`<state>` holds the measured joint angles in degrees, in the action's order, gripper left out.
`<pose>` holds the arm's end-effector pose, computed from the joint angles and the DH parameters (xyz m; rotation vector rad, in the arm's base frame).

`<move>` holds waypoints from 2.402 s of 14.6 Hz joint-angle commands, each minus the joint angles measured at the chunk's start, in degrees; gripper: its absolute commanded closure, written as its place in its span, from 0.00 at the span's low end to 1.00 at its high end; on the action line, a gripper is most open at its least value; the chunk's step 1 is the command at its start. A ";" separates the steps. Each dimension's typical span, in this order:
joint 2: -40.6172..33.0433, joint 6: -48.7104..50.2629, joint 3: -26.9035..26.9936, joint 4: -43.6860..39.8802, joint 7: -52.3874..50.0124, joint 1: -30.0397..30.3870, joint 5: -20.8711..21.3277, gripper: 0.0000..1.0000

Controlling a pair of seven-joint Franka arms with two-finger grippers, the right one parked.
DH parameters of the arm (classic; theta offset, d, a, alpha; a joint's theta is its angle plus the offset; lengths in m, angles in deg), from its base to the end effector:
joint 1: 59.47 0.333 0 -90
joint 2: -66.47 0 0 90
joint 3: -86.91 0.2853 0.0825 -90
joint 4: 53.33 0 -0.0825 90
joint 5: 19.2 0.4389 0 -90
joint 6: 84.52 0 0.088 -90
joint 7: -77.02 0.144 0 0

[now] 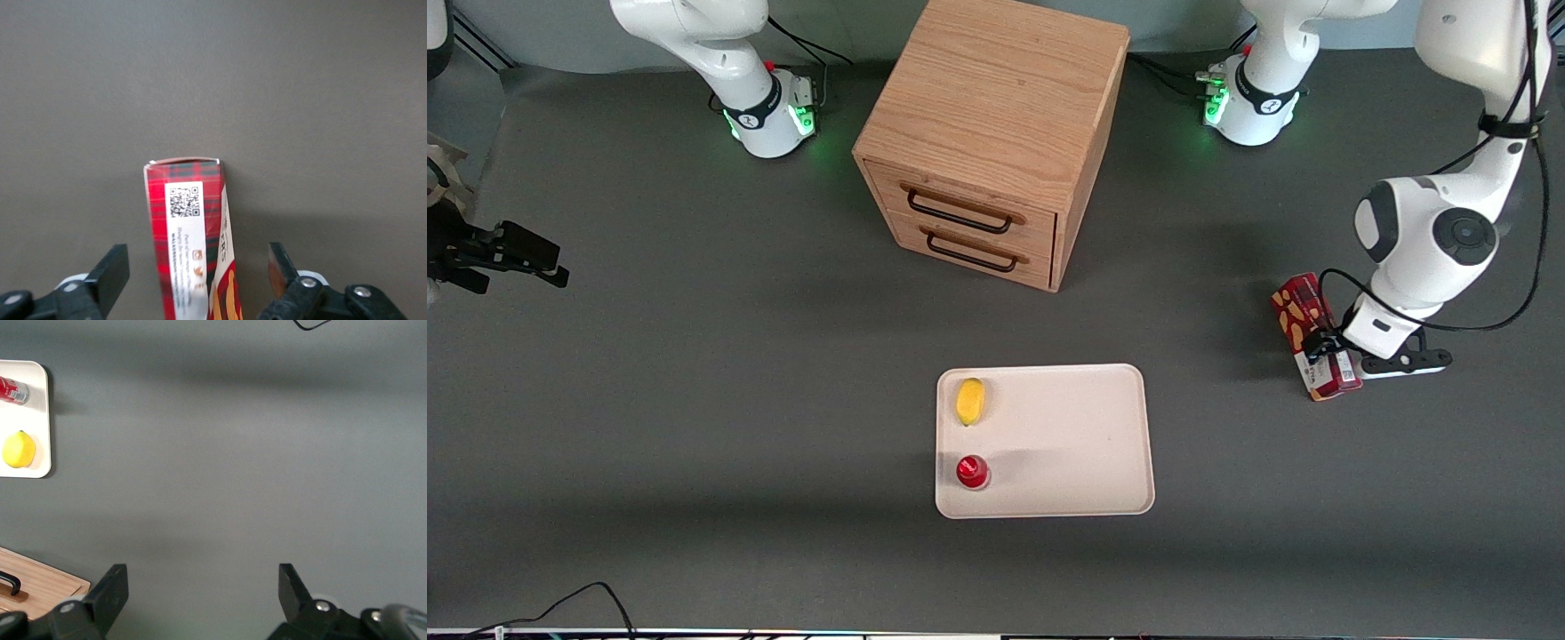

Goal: Place red cookie box on tray
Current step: 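Lower the left gripper onto the red cookie box and close on it, then lift the red cookie box upright with the left gripper, then carry the held box over the cream tray beside the red object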

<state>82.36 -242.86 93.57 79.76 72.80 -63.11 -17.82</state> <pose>0.5640 0.0332 0.1245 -3.0871 -0.1509 -0.2561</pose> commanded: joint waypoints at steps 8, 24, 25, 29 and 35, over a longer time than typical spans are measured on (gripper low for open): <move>-3.39 1.08 -0.15 0.77 -0.61 0.21 0.64 1.00; -4.75 65.62 -8.48 -50.28 -17.44 -2.61 -3.40 1.00; -2.29 65.53 -11.11 -52.13 -22.54 -2.61 -3.14 1.00; 9.83 62.73 -18.00 -61.96 -38.46 -6.45 0.19 1.00; 23.56 50.44 -18.00 -69.55 -42.11 -12.27 3.97 1.00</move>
<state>101.43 -190.27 75.26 15.02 30.60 -74.78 -15.74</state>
